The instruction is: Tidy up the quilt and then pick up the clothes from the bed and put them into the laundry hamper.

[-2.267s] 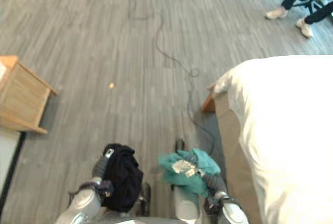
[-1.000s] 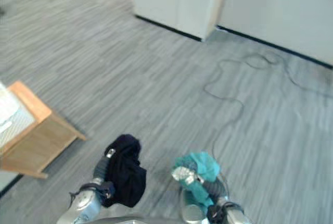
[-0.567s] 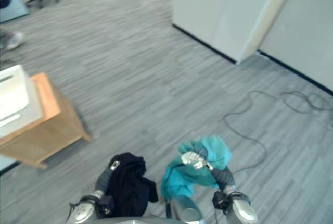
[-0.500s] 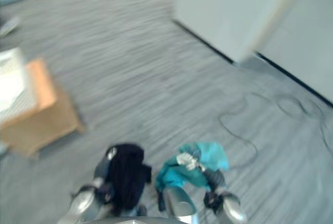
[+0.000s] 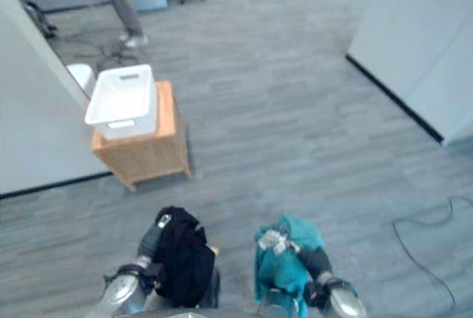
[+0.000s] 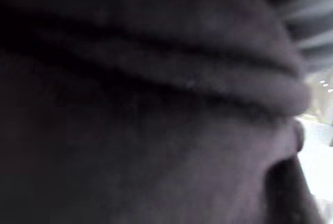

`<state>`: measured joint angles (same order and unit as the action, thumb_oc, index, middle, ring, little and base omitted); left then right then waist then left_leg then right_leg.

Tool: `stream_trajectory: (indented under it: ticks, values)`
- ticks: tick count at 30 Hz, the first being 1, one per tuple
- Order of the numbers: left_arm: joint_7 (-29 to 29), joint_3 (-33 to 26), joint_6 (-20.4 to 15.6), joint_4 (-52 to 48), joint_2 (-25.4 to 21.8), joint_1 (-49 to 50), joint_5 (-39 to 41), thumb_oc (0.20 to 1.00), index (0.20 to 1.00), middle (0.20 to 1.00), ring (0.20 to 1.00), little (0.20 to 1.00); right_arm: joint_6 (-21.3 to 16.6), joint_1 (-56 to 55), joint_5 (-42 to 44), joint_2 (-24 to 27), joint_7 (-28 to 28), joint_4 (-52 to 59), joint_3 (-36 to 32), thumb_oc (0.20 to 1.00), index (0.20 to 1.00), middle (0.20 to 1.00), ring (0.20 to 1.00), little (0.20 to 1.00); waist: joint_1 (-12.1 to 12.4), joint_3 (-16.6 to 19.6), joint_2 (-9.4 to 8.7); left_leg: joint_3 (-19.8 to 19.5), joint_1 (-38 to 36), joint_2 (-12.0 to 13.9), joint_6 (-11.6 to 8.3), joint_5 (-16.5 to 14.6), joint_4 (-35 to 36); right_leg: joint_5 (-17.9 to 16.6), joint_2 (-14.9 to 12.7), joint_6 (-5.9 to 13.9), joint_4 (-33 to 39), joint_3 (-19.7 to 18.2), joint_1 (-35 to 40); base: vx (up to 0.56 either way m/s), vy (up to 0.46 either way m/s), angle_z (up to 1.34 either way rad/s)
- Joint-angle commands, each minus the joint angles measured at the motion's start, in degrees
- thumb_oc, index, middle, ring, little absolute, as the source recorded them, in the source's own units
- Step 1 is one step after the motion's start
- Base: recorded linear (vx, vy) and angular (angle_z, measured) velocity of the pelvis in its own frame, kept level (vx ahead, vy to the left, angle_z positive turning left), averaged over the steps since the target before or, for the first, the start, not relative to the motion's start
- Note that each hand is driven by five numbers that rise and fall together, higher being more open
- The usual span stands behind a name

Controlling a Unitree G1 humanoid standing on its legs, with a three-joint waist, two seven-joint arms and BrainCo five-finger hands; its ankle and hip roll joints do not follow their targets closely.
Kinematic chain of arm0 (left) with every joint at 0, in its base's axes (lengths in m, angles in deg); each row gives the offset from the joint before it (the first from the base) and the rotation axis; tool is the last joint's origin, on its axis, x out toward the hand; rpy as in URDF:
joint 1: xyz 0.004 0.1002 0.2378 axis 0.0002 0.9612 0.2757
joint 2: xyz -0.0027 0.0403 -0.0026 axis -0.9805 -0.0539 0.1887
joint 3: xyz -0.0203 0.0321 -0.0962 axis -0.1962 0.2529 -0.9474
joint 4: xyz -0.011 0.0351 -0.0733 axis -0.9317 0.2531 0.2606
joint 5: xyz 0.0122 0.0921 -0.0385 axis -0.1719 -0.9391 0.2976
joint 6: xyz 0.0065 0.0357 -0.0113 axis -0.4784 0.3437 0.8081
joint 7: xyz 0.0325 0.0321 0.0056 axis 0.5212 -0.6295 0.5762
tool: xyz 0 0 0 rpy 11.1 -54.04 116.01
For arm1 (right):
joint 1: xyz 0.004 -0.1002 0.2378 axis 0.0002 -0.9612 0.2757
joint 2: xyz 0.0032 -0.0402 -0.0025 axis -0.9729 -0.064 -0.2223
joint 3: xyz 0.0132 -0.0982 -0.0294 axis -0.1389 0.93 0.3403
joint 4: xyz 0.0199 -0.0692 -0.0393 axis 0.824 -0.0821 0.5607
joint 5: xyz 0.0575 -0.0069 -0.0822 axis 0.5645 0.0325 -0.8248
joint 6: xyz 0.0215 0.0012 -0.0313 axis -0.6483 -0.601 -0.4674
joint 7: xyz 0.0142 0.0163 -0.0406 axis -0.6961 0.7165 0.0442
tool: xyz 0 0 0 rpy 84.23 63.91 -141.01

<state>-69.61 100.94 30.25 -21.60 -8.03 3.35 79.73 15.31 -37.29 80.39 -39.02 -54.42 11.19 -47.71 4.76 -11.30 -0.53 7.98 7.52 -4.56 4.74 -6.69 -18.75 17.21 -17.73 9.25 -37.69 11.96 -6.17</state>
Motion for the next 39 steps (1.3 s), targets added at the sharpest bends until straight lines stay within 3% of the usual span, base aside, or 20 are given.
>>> stream_trajectory:
  ticks: [1, 4, 7, 8, 11, 12, 18, 20, 22, 23, 24, 25, 27, 28, 30, 33, 35, 37, 38, 39]
  values:
    - [-0.1, -2.2, -1.1, -5.0, -3.8, 1.3, 0.8, 0.200, 0.200, 0.200, 0.200, 0.200, -1.5, 2.4, -1.4, -2.4, -1.1, 7.5, 1.3, 0.200, 0.200, 0.200, 0.200, 0.200, -2.0, 1.3, 0.76, -2.5, -1.5, -1.0, 1.04, 10.8, 16.9, -30.7, -2.1, 3.71, -4.2, 0.4, 6.7, 0.36, 0.100, -0.15]
    - [-0.1, -1.8, -2.4, -3.1, -3.9, 1.2, 1.3, 0.200, 0.200, 0.200, 0.200, 0.200, -1.3, 2.6, -2.8, -3.2, -2.2, 8.2, 2.8, 0.200, 0.200, 0.200, 0.200, 0.200, -3.9, -0.5, 1.07, -2.5, -6.8, -0.2, 0.59, 8.9, 19.0, -25.5, 1.5, 2.21, 4.8, 3.3, 0.8, 0.49, -0.045, -0.15]
    - [-0.1, -2.4, -2.2, -1.8, -3.7, 1.2, 0.6, 0.200, 0.200, 0.200, 0.200, 0.200, -3.0, 2.5, -2.6, -4.1, -1.9, 6.5, 2.5, 0.200, 0.200, 0.200, 0.200, 0.200, -5.5, -1.6, -0.26, -4.0, -10.8, -0.7, 0.19, 6.1, 19.8, -27.9, 4.0, 2.29, 18.7, 5.1, -2.8, 0.45, -0.230, 0.19]
    - [0.3, -2.1, -2.8, -1.0, -3.5, 0.9, -0.2, 0.200, 0.200, 0.200, 0.200, 0.200, -3.7, 2.3, -1.8, -4.3, -1.2, 6.0, 2.1, 0.200, 0.200, 0.200, 0.200, 0.200, -6.8, -2.0, -0.60, -5.7, -13.3, -0.2, -0.60, 4.6, 21.1, -26.9, 6.7, 2.09, 30.0, 4.1, -5.0, 0.52, -0.337, 0.50]
    - [0.8, -1.4, -3.4, -0.7, -3.4, 0.7, -1.2, 0.200, 0.200, 0.200, 0.200, 0.200, -3.8, 1.8, -1.4, -4.6, -0.1, 5.9, 1.4, 0.200, 0.200, 0.200, 0.200, 0.200, -8.3, -2.4, -0.04, -7.5, -14.6, 0.7, -1.24, 4.1, 21.6, -26.5, 8.8, 1.69, 37.9, 2.3, -6.3, 0.47, -0.216, 0.74]
    - [0.5, -0.3, -4.4, -0.2, -3.3, 0.8, -2.3, 0.200, 0.200, 0.200, 0.200, 0.200, -4.9, 1.2, -1.9, -5.4, -0.3, 5.4, 1.4, 0.200, 0.200, 0.200, 0.200, 0.200, -9.9, -2.8, 0.41, -8.9, -15.9, 1.2, -1.36, 2.3, 20.6, -27.0, 9.6, 2.44, 42.3, -1.4, -8.5, 0.42, -0.131, 0.61]
    - [-1.2, -0.1, -5.3, -0.2, -2.8, 3.4, -3.5, 0.200, 0.200, 0.200, 0.200, 0.200, -6.0, 2.7, -1.8, -5.5, -4.1, 4.5, 2.5, 0.200, 0.200, 0.200, 0.200, 0.200, -11.0, -1.4, -1.03, -5.5, -16.8, 2.8, -2.67, -4.4, 11.9, -28.0, 8.3, 3.81, 42.3, -4.2, -4.5, 0.55, -0.214, 0.51]
    - [-2.2, -0.4, -6.5, 0.5, -1.6, 4.6, -3.8, 0.200, 0.200, 0.200, 0.200, 0.200, -6.6, 3.8, -1.2, -4.9, -3.6, 3.4, 2.2, 0.200, 0.200, 0.200, 0.200, 0.200, -11.3, -0.7, -1.31, -5.3, -17.5, 4.2, -3.83, -5.4, 7.1, -27.5, 8.6, 2.56, 38.1, -5.8, -3.0, 0.59, -0.296, 0.12]
    - [-2.1, -0.6, -6.9, 0.2, -1.2, 5.4, -4.1, 0.200, 0.200, 0.200, 0.200, 0.200, -6.6, 3.7, -1.4, -4.3, -2.6, 3.7, 1.4, 0.200, 0.200, 0.200, 0.200, 0.200, -11.4, -0.2, -1.27, -5.1, -17.1, 5.2, -4.52, -4.0, 4.1, -26.7, 9.2, 1.61, 36.3, -6.1, -2.4, 0.47, -0.260, 0.11]
    - [-1.0, -1.0, -6.4, -0.4, -0.6, 5.7, -3.8, 0.200, 0.200, 0.200, 0.200, 0.200, -5.3, 3.6, -0.9, -3.0, -1.5, 4.3, 0.4, 0.200, 0.200, 0.200, 0.200, 0.200, -11.7, 0.8, -0.83, -4.5, -16.4, 7.1, -5.87, 2.1, -2.0, -25.6, 10.9, -0.13, 35.2, -6.4, -1.3, 0.48, -0.280, 0.14]
    - [-0.6, -1.1, -6.1, -0.7, -0.4, 5.7, -3.6, 0.200, 0.200, 0.200, 0.200, 0.200, -4.8, 3.7, -0.7, -2.7, -1.1, 4.4, 0.1, 0.200, 0.200, 0.200, 0.200, 0.200, -11.7, 1.1, -0.72, -4.4, -15.9, 7.7, -6.39, 3.9, -3.9, -25.3, 11.4, -0.72, 35.0, -6.3, -0.9, 0.52, -0.351, 0.11]
    - [0.2, -1.3, -5.8, -0.8, 0.3, 5.7, -3.6, 0.200, 0.200, 0.200, 0.200, 0.200, -3.9, 4.1, 0.1, -1.6, -0.2, 4.0, -0.1, 0.200, 0.200, 0.200, 0.200, 0.200, -11.2, 0.9, -0.79, -4.9, -11.5, 8.8, -7.48, 8.8, -14.5, -24.2, 12.7, -2.74, 34.6, -6.2, 1.1, 0.35, -0.273, 0.06]
    - [0.7, -1.8, -5.1, -1.1, 1.0, 5.8, -3.6, 0.200, 0.200, 0.200, 0.200, 0.200, -3.4, 4.7, 1.1, -0.8, 1.2, 2.8, -0.1, 0.200, 0.200, 0.200, 0.200, 0.200, -9.9, 0.0, -1.56, -5.7, -2.6, 8.5, -7.91, 12.7, -25.0, -22.5, 13.1, -5.31, 34.0, -6.2, 4.0, 0.41, -0.274, -0.15]
    - [0.1, -2.3, -5.0, -0.9, 0.7, 5.7, -3.4, 0.200, 0.200, 0.200, 0.200, 0.200, -3.4, 5.2, 1.5, -0.6, 2.1, 2.3, -0.3, 0.200, 0.200, 0.200, 0.200, 0.200, -8.5, -1.5, -1.71, -6.9, 5.4, 7.5, -7.25, 12.0, -29.3, -21.3, 13.1, -6.31, 34.0, -5.9, 7.0, 0.37, -0.169, -0.42]
    - [-0.2, -2.6, -5.2, -0.4, 0.6, 5.4, -3.2, 0.200, 0.200, 0.200, 0.200, 0.200, -3.1, 5.5, 1.3, -0.6, 2.3, 2.4, -0.1, 0.200, 0.200, 0.200, 0.200, 0.200, -8.0, -1.9, -1.58, -7.1, 7.8, 6.4, -6.87, 12.1, -26.5, -20.9, 13.2, -6.24, 34.2, -6.0, 7.9, 0.30, -0.030, -0.37]
    - [-0.1, -3.6, -5.6, 0.2, 0.3, 5.4, -1.9, 0.200, 0.200, 0.200, 0.200, 0.200, -1.6, 5.4, 0.1, -0.4, 2.7, 3.7, 0.7, 0.200, 0.200, 0.200, 0.200, 0.200, -6.1, -2.0, -1.12, -6.6, 7.2, 3.6, -5.75, 10.8, -8.1, -18.8, 14.3, -4.93, 35.6, -7.1, 10.5, 0.48, 0.063, -0.32]
    - [0.8, -2.9, -5.8, -1.4, -0.7, 5.1, -1.0, 0.200, 0.200, 0.200, 0.200, 0.200, -2.4, 3.2, -0.4, 0.2, 2.9, 5.0, 0.8, 0.200, 0.200, 0.200, 0.200, 0.200, -4.9, -1.6, -0.20, -4.1, 8.0, 4.0, -6.64, 14.7, 9.7, -16.9, 14.3, -3.90, 35.7, -6.1, 13.4, 0.61, 0.127, -0.47]
    - [0.4, -2.3, -5.5, -2.7, -1.1, 4.5, -0.8, 0.200, 0.200, 0.200, 0.200, 0.200, -3.8, 2.1, -1.4, 0.1, 2.8, 5.6, 0.3, 0.200, 0.200, 0.200, 0.200, 0.200, -5.0, -1.5, 0.17, 2.2, 9.2, 5.4, -6.89, 14.7, 12.4, -14.6, 13.1, -3.21, 34.7, -2.8, 15.9, 0.39, 0.130, -0.24]
    - [-0.4, -2.7, -5.1, -2.4, -1.1, 3.7, -0.7, 0.200, 0.200, 0.200, 0.200, 0.200, -4.1, 1.7, -3.6, -0.5, 1.9, 6.3, 0.3, 0.200, 0.200, 0.200, 0.200, 0.200, -5.6, -0.3, 0.19, 9.0, 8.0, 6.5, -6.44, 12.0, 14.4, -10.6, 11.5, -1.84, 32.4, 0.5, 18.3, 0.46, 0.181, 0.18]
    - [-0.4, -3.1, -5.2, -1.3, -0.7, 3.6, -0.3, 0.200, 0.200, 0.200, 0.200, 0.200, -3.8, 2.0, -4.0, -0.8, 1.1, 6.4, 0.6, 0.200, 0.200, 0.200, 0.200, 0.200, -5.1, 0.5, 0.01, 10.1, 6.5, 6.5, -5.64, 11.2, 15.4, -9.7, 10.4, -1.23, 30.0, 2.1, 19.5, 0.58, 0.220, 0.38]
